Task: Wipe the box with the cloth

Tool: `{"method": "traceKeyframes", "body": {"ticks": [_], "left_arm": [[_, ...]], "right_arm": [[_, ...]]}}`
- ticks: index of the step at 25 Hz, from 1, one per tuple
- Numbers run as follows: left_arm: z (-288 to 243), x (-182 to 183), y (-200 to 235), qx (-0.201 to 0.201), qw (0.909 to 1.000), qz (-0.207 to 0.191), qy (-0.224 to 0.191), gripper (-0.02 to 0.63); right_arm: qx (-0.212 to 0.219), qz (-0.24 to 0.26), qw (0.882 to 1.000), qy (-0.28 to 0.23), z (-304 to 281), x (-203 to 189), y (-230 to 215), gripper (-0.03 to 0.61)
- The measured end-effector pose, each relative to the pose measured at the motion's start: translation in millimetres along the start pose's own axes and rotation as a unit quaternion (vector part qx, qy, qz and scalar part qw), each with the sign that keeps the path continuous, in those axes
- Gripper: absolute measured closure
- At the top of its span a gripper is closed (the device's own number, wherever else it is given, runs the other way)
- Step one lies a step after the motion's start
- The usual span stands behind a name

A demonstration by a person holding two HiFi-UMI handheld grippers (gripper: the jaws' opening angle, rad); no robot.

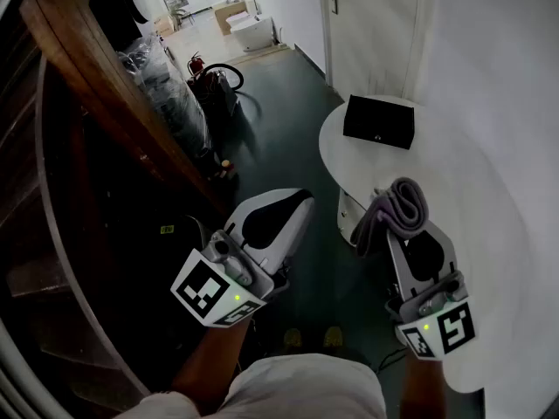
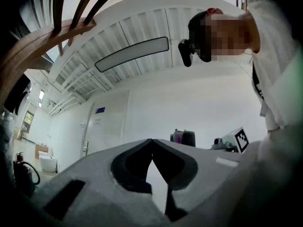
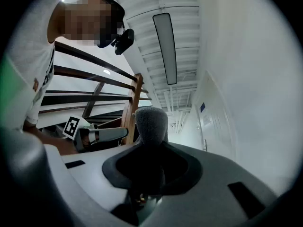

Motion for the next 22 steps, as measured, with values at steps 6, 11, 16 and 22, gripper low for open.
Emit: {"method": "traceKeyframes", "body": {"ticks": [6, 11, 16, 22], "left_arm": [[-7.3, -9.4, 1.4, 0.003, 1.0000, -0.001, 0.006, 0.598], [-15.9, -18.2, 4.0, 0.010, 0.9999, -0.002, 0.012, 0.598], [-31.8, -29.6, 0.8, 0.013, 0.9998, -0.006, 0.013, 0.598], [-47.1, -38.6, -6.3, 0.022, 0.9995, -0.017, 0.014, 0.598]], "right_arm": [[0.001, -0.003, 1.000, -0.001, -0.9, -6.2, -10.7, 0.485], [-0.001, -0.008, 1.000, 0.001, -1.5, -12.4, -23.3, 0.485], [0.003, 0.001, 1.000, 0.002, 0.0, -13.7, -40.8, 0.483], [0.014, -0.001, 1.000, -0.007, 1.1, -14.3, -59.6, 0.483]]}}
Point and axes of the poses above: the fingertips, and each gripper's own axes: z backward along the fingers, y to its left, x out of its top, the point moved 9 cm from there along z, backward along the fingers, and after that the axes turned 12 degrees about -y, right-handed, at the moved point
